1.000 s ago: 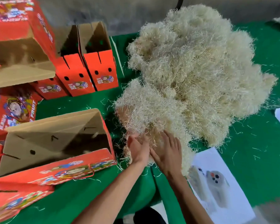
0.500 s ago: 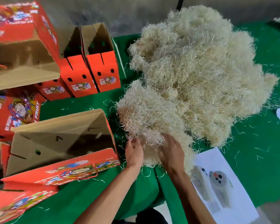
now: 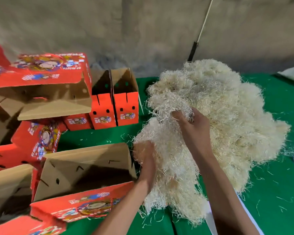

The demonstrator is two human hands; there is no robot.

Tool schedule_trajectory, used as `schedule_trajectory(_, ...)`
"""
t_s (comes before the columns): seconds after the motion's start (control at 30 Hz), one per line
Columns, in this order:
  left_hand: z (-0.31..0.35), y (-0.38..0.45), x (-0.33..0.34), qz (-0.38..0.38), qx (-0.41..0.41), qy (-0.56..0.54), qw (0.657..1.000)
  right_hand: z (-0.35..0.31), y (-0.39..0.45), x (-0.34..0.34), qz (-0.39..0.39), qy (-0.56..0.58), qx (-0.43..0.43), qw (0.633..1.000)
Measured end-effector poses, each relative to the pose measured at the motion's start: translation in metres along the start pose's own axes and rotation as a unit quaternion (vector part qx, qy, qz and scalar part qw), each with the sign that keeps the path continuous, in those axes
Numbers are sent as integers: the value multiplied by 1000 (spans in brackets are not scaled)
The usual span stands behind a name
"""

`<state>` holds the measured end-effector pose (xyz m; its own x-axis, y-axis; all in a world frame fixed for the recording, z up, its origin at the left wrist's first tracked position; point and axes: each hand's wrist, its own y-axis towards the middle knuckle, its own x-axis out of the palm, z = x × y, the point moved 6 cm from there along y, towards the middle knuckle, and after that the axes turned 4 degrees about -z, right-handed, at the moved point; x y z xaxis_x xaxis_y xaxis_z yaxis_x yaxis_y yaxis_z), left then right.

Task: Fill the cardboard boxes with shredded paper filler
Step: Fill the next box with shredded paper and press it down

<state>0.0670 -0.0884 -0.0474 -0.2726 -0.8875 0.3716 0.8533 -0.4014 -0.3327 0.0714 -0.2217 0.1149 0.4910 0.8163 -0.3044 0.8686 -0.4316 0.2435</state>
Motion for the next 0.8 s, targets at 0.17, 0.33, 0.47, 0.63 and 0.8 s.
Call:
schedule_trajectory(0.17, 30, 6, -6, 47, -38, -71, 996, -4, 3, 34, -128, 103, 46, 985)
schedule_trajectory(0.33, 54, 15, -24, 82, -150, -205, 964, 3, -5, 39, -149, -27, -38, 988)
schedule_trajectory(0.47, 79, 19, -40, 88, -129, -228, 961, 39, -11, 25, -55, 1, 0, 998)
schedule_trajectory(0.63, 95, 26, -60, 106, -83, -241, 961, 108, -38, 54, -136, 59, 201, 968)
schedule_trajectory(0.8, 110, 25, -35, 51, -51, -192, 979, 107, -56, 88, -233, 233, 240, 913)
